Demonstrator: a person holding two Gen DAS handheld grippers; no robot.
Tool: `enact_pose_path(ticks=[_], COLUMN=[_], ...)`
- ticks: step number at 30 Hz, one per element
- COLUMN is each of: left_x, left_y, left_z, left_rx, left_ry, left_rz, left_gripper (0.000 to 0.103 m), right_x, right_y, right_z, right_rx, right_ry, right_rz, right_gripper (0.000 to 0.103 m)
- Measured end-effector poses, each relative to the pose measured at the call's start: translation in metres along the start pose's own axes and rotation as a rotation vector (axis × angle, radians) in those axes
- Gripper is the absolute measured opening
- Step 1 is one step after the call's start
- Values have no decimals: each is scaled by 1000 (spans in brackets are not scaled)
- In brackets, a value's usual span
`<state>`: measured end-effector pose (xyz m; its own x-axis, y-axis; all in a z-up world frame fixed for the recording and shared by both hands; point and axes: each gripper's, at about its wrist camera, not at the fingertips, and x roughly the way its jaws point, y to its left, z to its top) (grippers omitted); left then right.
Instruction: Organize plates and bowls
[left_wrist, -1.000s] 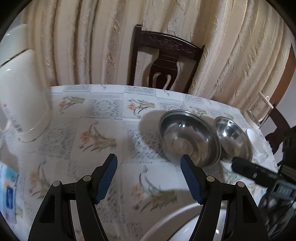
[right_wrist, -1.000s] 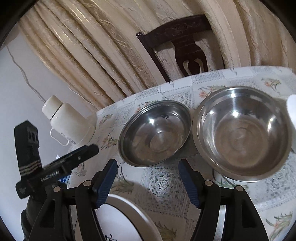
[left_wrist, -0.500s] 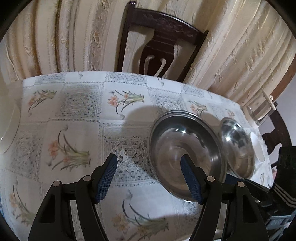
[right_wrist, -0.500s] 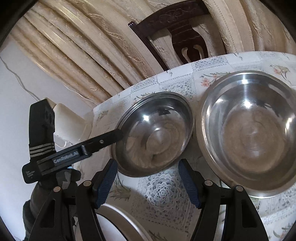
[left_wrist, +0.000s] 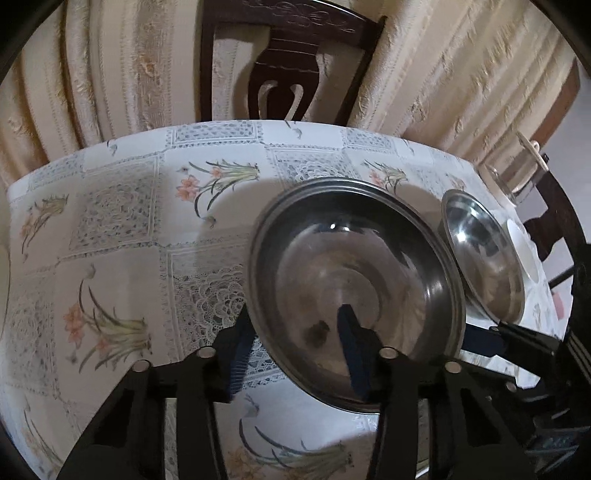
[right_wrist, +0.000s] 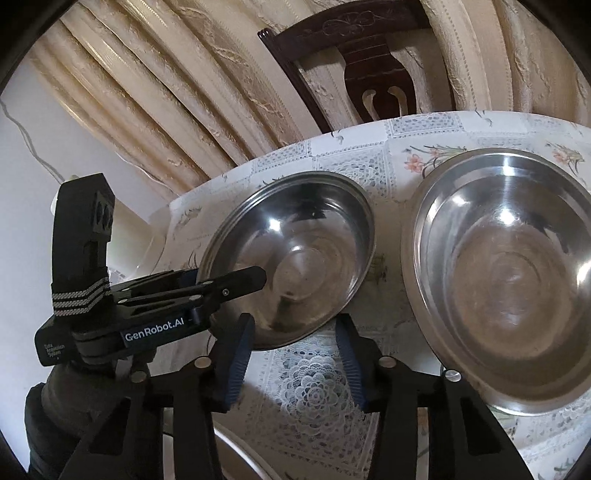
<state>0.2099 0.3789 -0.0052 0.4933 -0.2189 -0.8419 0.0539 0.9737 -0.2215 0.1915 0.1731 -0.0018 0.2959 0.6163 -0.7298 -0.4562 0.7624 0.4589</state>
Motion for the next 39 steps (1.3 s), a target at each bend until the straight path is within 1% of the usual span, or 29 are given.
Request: enact_pose_path(ticks=[4, 6, 10, 16, 20, 26, 28, 31, 39], left_x=[3, 4, 5, 1, -9, -21, -25, -31, -47], left_y=[5, 12, 24, 16, 9, 4, 0, -6, -22], left_z=[-2, -2, -2, -4, -5, -6, -7, -9, -9], left_rx=[4, -14, -55, -20, 27, 35, 49, 70, 83], left_ry=[22, 29, 26, 6, -20, -38, -42, -47, -63], left_rz=[26, 34, 15, 1, 33, 40, 55, 74, 85], left_gripper=[45, 45, 45, 45, 45, 45, 45, 45, 45], right_x=[5, 6, 11, 18, 17, 9, 5, -3, -29], right_y=[6, 6, 6, 11, 12, 16, 17, 18, 25], right_z=[5, 9, 14, 17, 17, 15, 15, 16, 12], right_rx=[-47, -44, -41, -70, -86, -110, -112, -112, -135], right_ry=[21, 30, 50, 65, 52, 25, 15, -3, -55], right_rz=[-32, -28, -8, -16, -25, -30, -24, -17, -11], right_gripper=[47, 47, 47, 47, 47, 47, 47, 47, 47])
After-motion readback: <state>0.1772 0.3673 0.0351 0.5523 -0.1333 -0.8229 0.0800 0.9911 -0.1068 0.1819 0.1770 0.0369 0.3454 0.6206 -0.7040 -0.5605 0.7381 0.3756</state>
